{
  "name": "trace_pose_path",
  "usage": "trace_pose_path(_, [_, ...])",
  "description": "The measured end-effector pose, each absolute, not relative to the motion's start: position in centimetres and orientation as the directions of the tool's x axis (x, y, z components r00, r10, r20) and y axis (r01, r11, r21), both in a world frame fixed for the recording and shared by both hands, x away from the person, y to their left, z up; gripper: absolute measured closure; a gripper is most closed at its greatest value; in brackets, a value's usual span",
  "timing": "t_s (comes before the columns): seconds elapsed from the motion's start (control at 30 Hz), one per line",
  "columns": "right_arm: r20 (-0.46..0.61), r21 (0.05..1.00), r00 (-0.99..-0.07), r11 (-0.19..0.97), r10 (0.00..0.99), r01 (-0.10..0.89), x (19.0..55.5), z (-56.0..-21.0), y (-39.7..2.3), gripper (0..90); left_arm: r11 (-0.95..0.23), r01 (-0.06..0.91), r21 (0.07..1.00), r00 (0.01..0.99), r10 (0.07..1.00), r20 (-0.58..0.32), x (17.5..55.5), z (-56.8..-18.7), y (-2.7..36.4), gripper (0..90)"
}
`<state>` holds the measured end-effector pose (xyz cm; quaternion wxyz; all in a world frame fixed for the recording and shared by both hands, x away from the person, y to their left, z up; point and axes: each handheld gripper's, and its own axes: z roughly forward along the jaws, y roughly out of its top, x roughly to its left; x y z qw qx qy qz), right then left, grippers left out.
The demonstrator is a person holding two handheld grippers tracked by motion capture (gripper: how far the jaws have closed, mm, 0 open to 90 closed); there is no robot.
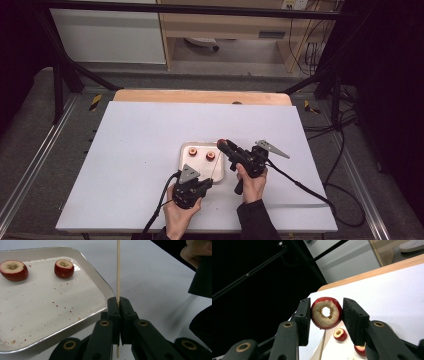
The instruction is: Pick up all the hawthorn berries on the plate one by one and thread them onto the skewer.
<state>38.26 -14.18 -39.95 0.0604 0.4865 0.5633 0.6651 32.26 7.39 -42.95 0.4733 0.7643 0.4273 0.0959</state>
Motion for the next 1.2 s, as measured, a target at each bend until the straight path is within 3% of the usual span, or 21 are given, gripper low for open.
trace_pose_path(0.67, [0.557, 0.822, -0.532, -0.329, 0.638, 0.466, 37.83, -40.24, -14.0, 59.9, -0.153, 0.589, 0.794, 0.592, 0.749, -0.295, 32.44, -42.88, 7.46, 88.3])
trace_pose_path(0.93, [0.51, 0.854, -0.554, -0.308, 0.658, 0.42, 37.46, -40.49, -13.89, 60.1, -0.103, 0.614, 0.782, 0.581, 0.73, -0.36, 32.41, -42.68, 7.74, 88.3])
trace_pose_path(1.2, [0.529, 0.838, -0.558, -0.29, 0.64, 0.462, 37.43, -40.62, -13.83, 60.3, -0.145, 0.6, 0.786, 0.587, 0.748, -0.31, 32.65, -42.61, 7.29, 88.4])
